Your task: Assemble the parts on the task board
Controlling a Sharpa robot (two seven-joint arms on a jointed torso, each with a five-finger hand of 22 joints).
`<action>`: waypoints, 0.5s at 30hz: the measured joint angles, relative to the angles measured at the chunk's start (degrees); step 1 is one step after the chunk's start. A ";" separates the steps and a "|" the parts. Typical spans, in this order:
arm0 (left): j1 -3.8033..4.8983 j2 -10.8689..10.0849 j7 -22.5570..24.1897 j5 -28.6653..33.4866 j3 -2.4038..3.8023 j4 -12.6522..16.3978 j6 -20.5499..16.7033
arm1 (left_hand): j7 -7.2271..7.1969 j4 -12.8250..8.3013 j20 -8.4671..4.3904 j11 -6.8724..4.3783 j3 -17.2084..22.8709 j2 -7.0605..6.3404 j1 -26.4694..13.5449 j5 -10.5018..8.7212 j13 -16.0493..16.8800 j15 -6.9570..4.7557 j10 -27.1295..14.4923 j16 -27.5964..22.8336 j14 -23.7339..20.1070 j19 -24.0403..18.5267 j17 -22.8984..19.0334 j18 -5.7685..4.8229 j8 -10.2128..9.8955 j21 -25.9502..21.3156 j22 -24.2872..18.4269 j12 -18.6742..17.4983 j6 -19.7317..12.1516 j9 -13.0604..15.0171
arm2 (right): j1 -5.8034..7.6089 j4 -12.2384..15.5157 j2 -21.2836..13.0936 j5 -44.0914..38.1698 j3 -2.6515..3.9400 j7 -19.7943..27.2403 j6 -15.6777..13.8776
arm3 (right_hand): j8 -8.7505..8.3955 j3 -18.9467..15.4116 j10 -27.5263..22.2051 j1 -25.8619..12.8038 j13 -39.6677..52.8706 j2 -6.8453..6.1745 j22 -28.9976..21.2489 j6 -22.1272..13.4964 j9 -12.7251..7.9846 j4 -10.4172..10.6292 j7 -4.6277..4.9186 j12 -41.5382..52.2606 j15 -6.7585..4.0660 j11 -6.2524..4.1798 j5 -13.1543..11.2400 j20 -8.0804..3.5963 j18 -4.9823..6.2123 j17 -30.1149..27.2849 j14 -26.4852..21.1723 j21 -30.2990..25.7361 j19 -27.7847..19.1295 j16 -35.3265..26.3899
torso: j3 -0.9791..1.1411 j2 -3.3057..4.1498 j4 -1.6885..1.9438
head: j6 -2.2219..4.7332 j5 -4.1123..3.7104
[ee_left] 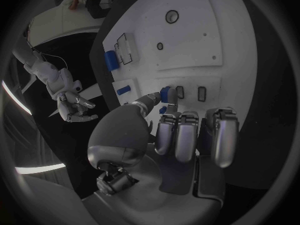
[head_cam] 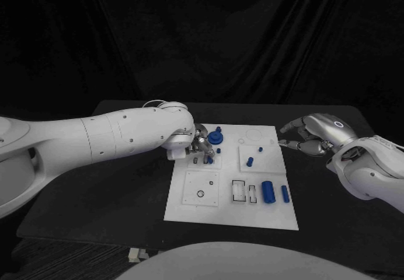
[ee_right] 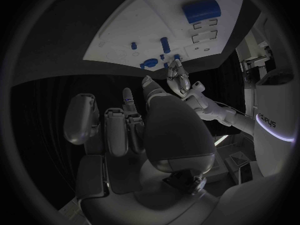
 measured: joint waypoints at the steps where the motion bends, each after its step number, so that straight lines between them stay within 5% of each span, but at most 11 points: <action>1: 0.00 -0.22 -0.04 0.00 0.00 0.14 -0.12 | 0.00 -0.11 -0.17 -0.23 0.12 0.18 -0.18 0.00 0.00 -0.11 0.13 0.00 -0.12 0.17 0.00 0.00 0.00 0.00 0.00 0.00 0.00 0.07 | 0.00 0.00 0.00 0.00 0.00 0.00 0.00 | 0.00 0.00 0.00 0.00 0.00 0.00 0.00 0.00 0.00 0.00 0.00 0.00 0.00 0.00 0.00 0.00 0.00 0.00 0.00 0.00 0.00 0.00 | 0.00 0.00 -0.01 | 0.00 0.07; 15: -0.01 -2.77 -0.94 -0.01 0.00 1.40 -1.78 | -0.08 -0.10 -0.18 -0.24 1.04 -0.13 -0.93 0.05 0.00 -0.41 0.13 0.00 0.01 0.18 -0.01 0.00 -0.22 0.00 0.00 0.00 0.90 0.39 | -0.14 -0.04 -0.12 0.00 0.00 0.05 0.01 | 0.00 -0.16 0.00 0.00 -0.01 0.00 0.00 0.20 -0.01 0.16 -0.20 0.00 0.00 0.00 0.00 0.00 0.00 0.00 0.00 0.00 0.00 0.00 | 0.00 0.02 0.00 | 0.00 0.46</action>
